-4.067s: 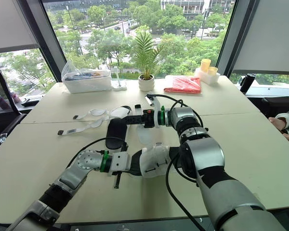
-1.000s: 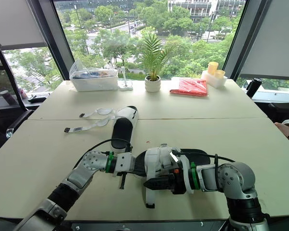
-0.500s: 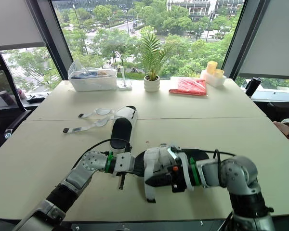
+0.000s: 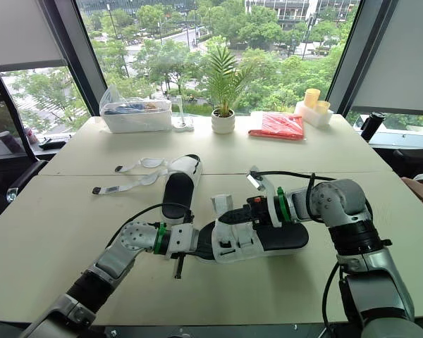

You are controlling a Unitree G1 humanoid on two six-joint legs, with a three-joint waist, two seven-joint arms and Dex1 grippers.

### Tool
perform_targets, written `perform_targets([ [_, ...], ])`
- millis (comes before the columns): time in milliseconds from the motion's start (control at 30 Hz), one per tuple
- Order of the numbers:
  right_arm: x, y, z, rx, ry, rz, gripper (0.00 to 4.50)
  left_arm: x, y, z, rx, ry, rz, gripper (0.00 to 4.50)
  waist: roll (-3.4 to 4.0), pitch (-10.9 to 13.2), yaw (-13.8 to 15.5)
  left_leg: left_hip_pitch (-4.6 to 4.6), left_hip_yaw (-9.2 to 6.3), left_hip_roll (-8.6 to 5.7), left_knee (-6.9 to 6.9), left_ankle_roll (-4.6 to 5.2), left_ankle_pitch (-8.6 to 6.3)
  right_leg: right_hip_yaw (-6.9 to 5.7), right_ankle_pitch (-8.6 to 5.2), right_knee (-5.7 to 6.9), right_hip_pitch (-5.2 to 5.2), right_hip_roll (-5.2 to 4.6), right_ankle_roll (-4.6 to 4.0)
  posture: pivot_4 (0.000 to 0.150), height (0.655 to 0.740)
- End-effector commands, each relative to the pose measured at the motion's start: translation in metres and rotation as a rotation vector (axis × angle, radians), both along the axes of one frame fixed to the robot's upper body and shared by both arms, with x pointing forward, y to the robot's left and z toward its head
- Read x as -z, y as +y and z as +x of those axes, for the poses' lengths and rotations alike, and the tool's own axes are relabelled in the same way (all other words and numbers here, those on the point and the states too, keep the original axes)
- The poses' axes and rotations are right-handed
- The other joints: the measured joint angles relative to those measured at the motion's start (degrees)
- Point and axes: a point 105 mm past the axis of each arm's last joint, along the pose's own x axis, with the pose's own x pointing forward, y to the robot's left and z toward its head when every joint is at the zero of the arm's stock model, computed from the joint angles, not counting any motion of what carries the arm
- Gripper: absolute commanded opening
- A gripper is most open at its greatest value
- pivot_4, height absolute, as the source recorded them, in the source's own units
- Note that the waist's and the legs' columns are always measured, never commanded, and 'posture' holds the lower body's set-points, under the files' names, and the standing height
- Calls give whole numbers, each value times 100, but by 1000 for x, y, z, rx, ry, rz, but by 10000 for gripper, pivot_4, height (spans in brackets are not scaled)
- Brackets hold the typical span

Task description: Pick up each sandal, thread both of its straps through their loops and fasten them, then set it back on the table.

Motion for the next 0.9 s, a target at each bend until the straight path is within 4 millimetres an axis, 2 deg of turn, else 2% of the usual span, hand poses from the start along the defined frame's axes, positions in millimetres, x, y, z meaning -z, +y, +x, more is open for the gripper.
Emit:
perform_targets([
  [33,0,-3,5,-43,-82,-51,444,55,10,-27,31,183,182,0,0,0,1,0,0,0,0,0,0,0,0,0,0,0,0,1500,7400],
  [267,2,-7,9,-97,-166,-87,444,55,11,-28,27,185,184,0,0,0,3,0,0,0,-1,-3,-3,0,1,-2,-1,1,2,1500,7400],
  [633,-5,4,-1,-233,-323,-111,444,53,11,-28,37,181,189,0,1,2,2,0,0,0,-1,-6,-5,0,1,-2,-2,1,3,1500,7400],
  [900,-1,8,-6,-312,-391,-177,444,52,11,-28,38,180,190,0,2,2,1,0,0,1,-3,-8,-7,0,1,-2,-5,2,3,1500,7400],
])
